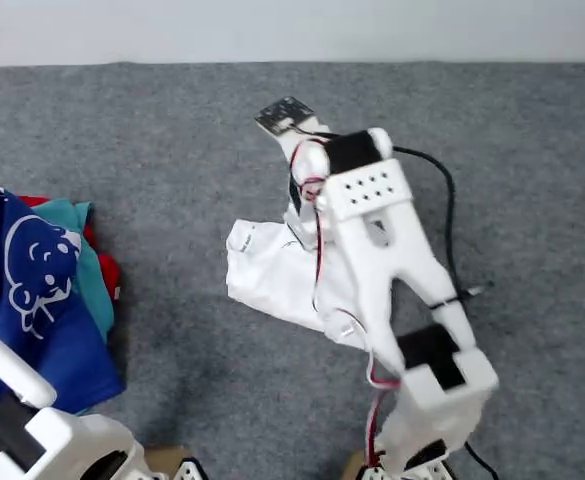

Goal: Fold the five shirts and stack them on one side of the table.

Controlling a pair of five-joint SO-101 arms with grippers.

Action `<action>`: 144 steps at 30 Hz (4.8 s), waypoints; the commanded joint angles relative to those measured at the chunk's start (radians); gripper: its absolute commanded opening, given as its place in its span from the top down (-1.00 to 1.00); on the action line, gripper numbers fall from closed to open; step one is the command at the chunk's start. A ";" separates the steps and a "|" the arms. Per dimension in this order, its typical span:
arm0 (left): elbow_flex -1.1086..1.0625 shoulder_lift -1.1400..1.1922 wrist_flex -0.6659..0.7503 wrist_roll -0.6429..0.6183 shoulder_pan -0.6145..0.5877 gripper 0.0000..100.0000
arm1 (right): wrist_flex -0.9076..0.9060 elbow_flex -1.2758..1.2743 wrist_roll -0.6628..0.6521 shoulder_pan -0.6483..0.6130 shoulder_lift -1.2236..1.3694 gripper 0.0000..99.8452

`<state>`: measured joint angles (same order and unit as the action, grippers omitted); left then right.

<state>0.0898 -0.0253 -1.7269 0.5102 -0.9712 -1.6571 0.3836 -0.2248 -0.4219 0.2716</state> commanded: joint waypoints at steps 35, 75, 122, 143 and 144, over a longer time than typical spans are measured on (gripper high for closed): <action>-0.088 -0.048 0.035 0.003 0.006 0.99 | -0.139 0.021 -0.109 0.088 0.077 0.98; -0.088 -0.048 0.038 0.002 0.015 0.99 | -0.108 0.203 -0.066 -0.154 0.280 0.98; -0.084 -0.290 0.028 -0.041 0.107 0.99 | 0.148 -0.781 -0.058 0.097 -0.269 0.98; -0.140 -0.473 -0.025 -0.038 0.043 0.99 | -0.137 -0.531 0.265 0.105 -0.547 0.98; -0.163 -0.496 -0.025 -0.037 0.043 0.99 | -0.137 -0.537 0.276 0.102 -0.556 0.97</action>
<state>-0.0437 -0.4396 -1.7300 0.4749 -0.9237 -1.7538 -0.1504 0.0146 -0.3284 -0.2102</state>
